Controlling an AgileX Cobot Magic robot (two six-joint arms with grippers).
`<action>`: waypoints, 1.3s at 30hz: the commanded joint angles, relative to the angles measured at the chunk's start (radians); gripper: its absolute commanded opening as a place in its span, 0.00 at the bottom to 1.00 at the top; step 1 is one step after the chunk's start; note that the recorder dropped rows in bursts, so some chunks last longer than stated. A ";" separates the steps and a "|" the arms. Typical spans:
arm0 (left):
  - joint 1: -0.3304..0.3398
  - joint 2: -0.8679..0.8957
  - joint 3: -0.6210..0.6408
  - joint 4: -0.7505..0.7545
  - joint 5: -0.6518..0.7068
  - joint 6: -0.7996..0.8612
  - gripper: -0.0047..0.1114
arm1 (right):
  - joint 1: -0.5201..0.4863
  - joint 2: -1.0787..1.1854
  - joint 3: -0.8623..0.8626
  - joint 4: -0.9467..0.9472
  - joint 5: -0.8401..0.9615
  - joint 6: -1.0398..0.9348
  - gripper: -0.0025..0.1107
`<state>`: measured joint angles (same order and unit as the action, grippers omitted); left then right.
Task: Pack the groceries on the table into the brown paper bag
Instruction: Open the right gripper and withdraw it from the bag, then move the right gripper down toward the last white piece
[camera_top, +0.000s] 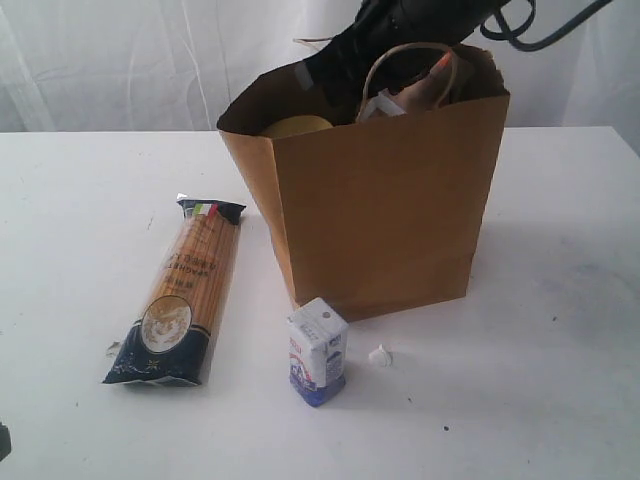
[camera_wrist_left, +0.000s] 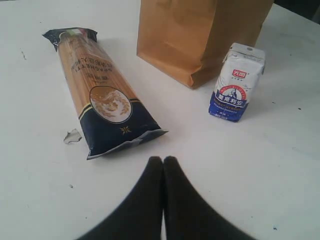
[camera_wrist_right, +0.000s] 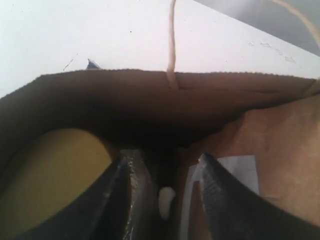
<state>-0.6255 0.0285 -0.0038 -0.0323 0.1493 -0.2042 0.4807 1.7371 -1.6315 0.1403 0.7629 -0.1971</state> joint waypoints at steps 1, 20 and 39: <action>-0.004 -0.006 0.004 0.000 0.001 -0.002 0.04 | 0.001 -0.034 -0.008 -0.005 -0.006 -0.009 0.42; -0.004 -0.006 0.004 0.000 0.001 -0.002 0.04 | -0.147 -0.468 0.075 -0.227 0.055 0.134 0.42; -0.004 -0.006 0.004 0.000 0.001 -0.002 0.04 | -0.236 -1.065 0.613 -0.200 0.458 0.197 0.42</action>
<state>-0.6255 0.0285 -0.0038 -0.0323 0.1493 -0.2042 0.2501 0.6881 -1.0804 -0.1266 1.2110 0.0409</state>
